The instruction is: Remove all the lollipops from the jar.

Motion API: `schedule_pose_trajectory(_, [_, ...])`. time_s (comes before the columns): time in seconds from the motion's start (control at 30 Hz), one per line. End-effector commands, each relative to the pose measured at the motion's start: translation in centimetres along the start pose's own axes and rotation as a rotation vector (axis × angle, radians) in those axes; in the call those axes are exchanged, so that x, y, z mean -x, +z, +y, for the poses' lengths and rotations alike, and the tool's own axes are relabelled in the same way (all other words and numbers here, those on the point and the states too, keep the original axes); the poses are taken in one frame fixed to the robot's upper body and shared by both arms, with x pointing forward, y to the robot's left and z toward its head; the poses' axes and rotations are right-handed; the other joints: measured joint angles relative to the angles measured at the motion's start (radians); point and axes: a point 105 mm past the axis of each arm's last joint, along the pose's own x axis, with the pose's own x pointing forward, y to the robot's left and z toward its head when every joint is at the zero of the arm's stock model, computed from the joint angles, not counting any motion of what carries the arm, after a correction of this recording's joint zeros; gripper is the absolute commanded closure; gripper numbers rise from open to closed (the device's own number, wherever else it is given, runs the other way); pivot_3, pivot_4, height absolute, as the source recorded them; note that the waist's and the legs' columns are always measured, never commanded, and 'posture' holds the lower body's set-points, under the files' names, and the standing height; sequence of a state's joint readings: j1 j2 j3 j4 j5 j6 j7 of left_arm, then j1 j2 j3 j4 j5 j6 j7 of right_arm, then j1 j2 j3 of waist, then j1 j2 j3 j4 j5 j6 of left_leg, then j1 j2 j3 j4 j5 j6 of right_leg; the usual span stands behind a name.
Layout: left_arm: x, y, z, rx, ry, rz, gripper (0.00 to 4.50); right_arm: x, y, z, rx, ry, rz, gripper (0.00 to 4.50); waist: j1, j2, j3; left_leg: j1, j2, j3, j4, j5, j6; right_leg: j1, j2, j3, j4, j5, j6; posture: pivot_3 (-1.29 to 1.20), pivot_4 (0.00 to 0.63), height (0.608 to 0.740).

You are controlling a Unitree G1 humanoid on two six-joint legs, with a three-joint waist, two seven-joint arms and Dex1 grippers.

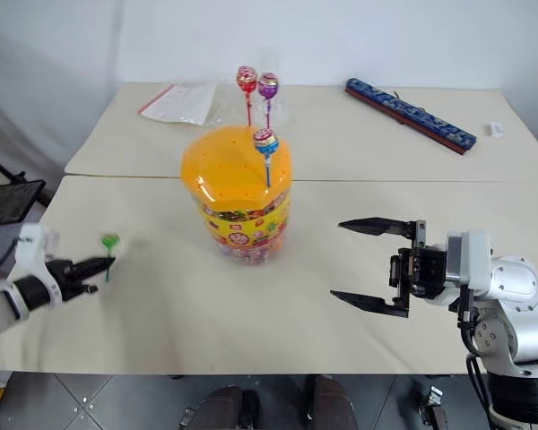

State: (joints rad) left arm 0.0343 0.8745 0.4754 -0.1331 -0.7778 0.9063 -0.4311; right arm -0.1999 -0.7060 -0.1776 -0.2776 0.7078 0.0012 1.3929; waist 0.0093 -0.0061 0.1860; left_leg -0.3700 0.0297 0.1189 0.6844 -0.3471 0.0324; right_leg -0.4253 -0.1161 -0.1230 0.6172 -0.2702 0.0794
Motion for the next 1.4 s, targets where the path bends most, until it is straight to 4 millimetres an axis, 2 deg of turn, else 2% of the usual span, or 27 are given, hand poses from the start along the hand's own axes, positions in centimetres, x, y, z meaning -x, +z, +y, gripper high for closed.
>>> schedule_pose_trajectory(0.03, [1.3,-1.6,-0.6,-0.024,0.033,0.069,4.48,0.3,-2.2,0.4,-0.042,0.066,0.134,0.00,-0.002,0.000,0.000,0.000,0.000,0.001,0.000,0.000,0.000,0.000,-0.001,0.001,-0.001,0.000,0.000,0.00,0.150,0.740])
schedule_pose_trajectory(0.1, [1.4,-2.0,-1.0,-0.023,0.025,0.094,4.48,0.0,-2.0,0.0,-0.032,0.053,0.098,0.00,-0.004,0.000,0.000,0.000,0.000,0.001,0.000,-0.001,-0.001,0.000,-0.001,0.002,-0.002,0.000,-0.001,0.00,0.150,0.740])
schedule_pose_trajectory(0.2, [1.5,-2.3,-1.3,-0.034,0.018,0.119,3.79,-0.4,-1.9,-0.4,-0.026,0.048,0.072,0.00,-0.010,0.002,0.000,0.001,0.000,0.002,0.000,0.000,-0.002,-0.001,-0.001,0.002,-0.004,-0.001,-0.002,0.00,0.150,0.740])
schedule_pose_trajectory(0.27, [1.7,-1.8,-1.2,-0.046,0.014,0.109,3.21,-0.6,-1.7,-0.6,-0.018,0.044,0.053,0.00,-0.011,0.002,0.000,0.001,0.000,0.002,-0.001,0.001,-0.003,-0.001,-0.001,0.002,-0.003,-0.001,-0.002,0.00,0.150,0.740])
schedule_pose_trajectory(0.37, [2.0,-0.6,-1.1,-0.065,-0.015,0.064,2.31,-0.8,-1.2,-0.9,-0.011,0.010,0.013,0.00,-0.010,0.002,0.000,0.001,0.001,0.002,-0.001,0.001,-0.004,-0.002,-0.001,0.002,-0.001,-0.001,-0.003,0.00,0.150,0.740])
schedule_pose_trajectory(0.43, [2.9,1.6,-1.5,-0.135,-0.102,-0.029,1.61,-0.8,-0.3,-1.6,-0.019,-0.050,-0.015,0.00,-0.011,0.002,0.000,0.000,0.001,0.003,-0.001,0.001,-0.004,-0.003,-0.001,0.002,0.001,-0.002,-0.003,0.00,0.150,0.740])
schedule_pose_trajectory(0.57, [4.5,4.3,-2.1,-0.279,-0.236,-0.163,0.53,-0.7,1.1,-2.6,-0.047,-0.129,-0.046,0.00,-0.011,0.002,0.000,0.000,0.001,0.003,-0.001,0.000,-0.005,-0.005,-0.001,0.002,0.001,-0.002,-0.004,0.00,0.150,0.740])
schedule_pose_trajectory(0.67, [5.5,6.8,-2.9,-0.373,-0.359,-0.311,0.53,-1.0,2.3,-3.4,-0.083,-0.172,-0.082,0.00,-0.011,0.003,0.000,0.000,0.001,0.003,-0.001,0.000,-0.006,-0.005,-0.001,0.002,0.001,-0.003,-0.005,0.00,0.150,0.740])
schedule_pose_trajectory(0.7, [5.7,8.1,-4.3,-0.387,-0.441,-0.403,0.53,-1.7,2.8,-4.0,-0.106,-0.186,-0.082,0.00,-0.011,0.003,0.001,0.000,0.001,0.003,-0.001,0.000,-0.006,-0.005,-0.001,0.002,0.001,-0.003,-0.005,0.00,0.150,0.740])
schedule_pose_trajectory(0.77, [5.9,9.4,-5.9,-0.399,-0.535,-0.500,0.53,-2.6,3.2,-4.6,-0.135,-0.202,-0.071,0.00,-0.011,0.003,0.001,0.000,0.001,0.004,-0.001,0.000,-0.005,-0.005,-0.001,0.002,0.001,-0.003,-0.005,0.00,0.150,0.740])
schedule_pose_trajectory(0.83, [6.7,10.8,-8.6,-0.350,-0.729,-0.645,0.18,-4.0,3.7,-5.6,-0.157,-0.215,-0.058,0.00,-0.012,0.003,0.001,0.000,0.001,0.004,-0.001,0.000,-0.005,-0.005,-0.001,0.002,0.004,-0.003,-0.005,0.00,0.150,0.740])
schedule_pose_trajectory(0.9, [7.0,11.6,-9.9,-0.330,-0.807,-0.711,0.02,-5.3,4.1,-6.2,-0.171,-0.218,-0.051,0.00,-0.012,0.002,0.000,0.000,0.001,0.004,-0.001,0.000,-0.005,-0.005,0.000,0.002,0.005,-0.002,-0.005,0.00,0.150,0.740])
schedule_pose_trajectory(1.0, [7.1,12.2,-10.6,-0.247,-0.858,-0.768,0.02,-8.0,4.9,-7.4,-0.181,-0.222,-0.072,0.00,-0.020,0.002,0.000,0.000,0.001,0.005,-0.001,0.001,-0.005,-0.006,0.001,0.002,0.006,-0.002,-0.004,0.00,0.150,0.740])
schedule_pose_trajectory(1.07, [6.6,11.3,-10.1,-0.225,-0.840,-0.737,0.02,-9.6,4.9,-7.3,-0.189,-0.204,-0.073,0.00,-0.028,0.002,0.000,0.000,0.002,0.005,-0.001,0.001,-0.005,-0.006,0.002,0.002,0.007,-0.002,-0.004,0.00,0.150,0.740])
schedule_pose_trajectory(1.13, [6.2,10.7,-9.8,-0.215,-0.829,-0.707,0.02,-10.5,4.9,-7.2,-0.196,-0.186,-0.076,0.00,-0.034,0.002,0.000,0.000,0.002,0.005,-0.001,0.001,-0.005,-0.006,0.003,0.001,0.007,-0.002,-0.004,0.00,0.150,0.740])
schedule_pose_trajectory(1.2, [6.3,11.0,-10.0,-0.215,-0.836,-0.727,0.02,-11.0,4.9,-7.1,-0.198,-0.166,-0.071,0.00,-0.033,0.002,0.000,-0.001,0.001,0.005,-0.001,0.001,-0.005,-0.006,0.003,0.001,0.006,-0.002,-0.004,0.00,0.150,0.740])
schedule_pose_trajectory(1.27, [6.1,11.0,-10.4,-0.220,-0.851,-0.742,0.00,-11.3,4.6,-7.4,-0.174,-0.173,-0.053,0.37,-0.031,0.002,0.000,-0.002,0.000,0.004,0.000,0.001,-0.004,-0.006,0.003,0.001,0.006,-0.002,-0.004,0.00,0.150,0.740])
schedule_pose_trajectory(1.37, [5.8,10.9,-10.8,-0.219,-0.863,-0.745,0.00,-11.3,4.4,-7.6,-0.166,-0.178,-0.051,1.15,-0.031,-0.001,-0.001,-0.002,0.000,0.004,0.000,0.002,-0.003,-0.005,0.002,0.001,0.005,-0.002,-0.003,0.00,0.150,0.740])
schedule_pose_trajectory(1.4, [5.8,11.0,-10.8,-0.228,-0.856,-0.769,0.00,-11.3,4.4,-7.7,-0.165,-0.179,-0.051,1.62,-0.032,-0.001,-0.001,-0.002,0.000,0.004,0.000,0.002,-0.003,-0.005,0.002,0.001,0.005,-0.002,-0.003,0.00,0.150,0.740])
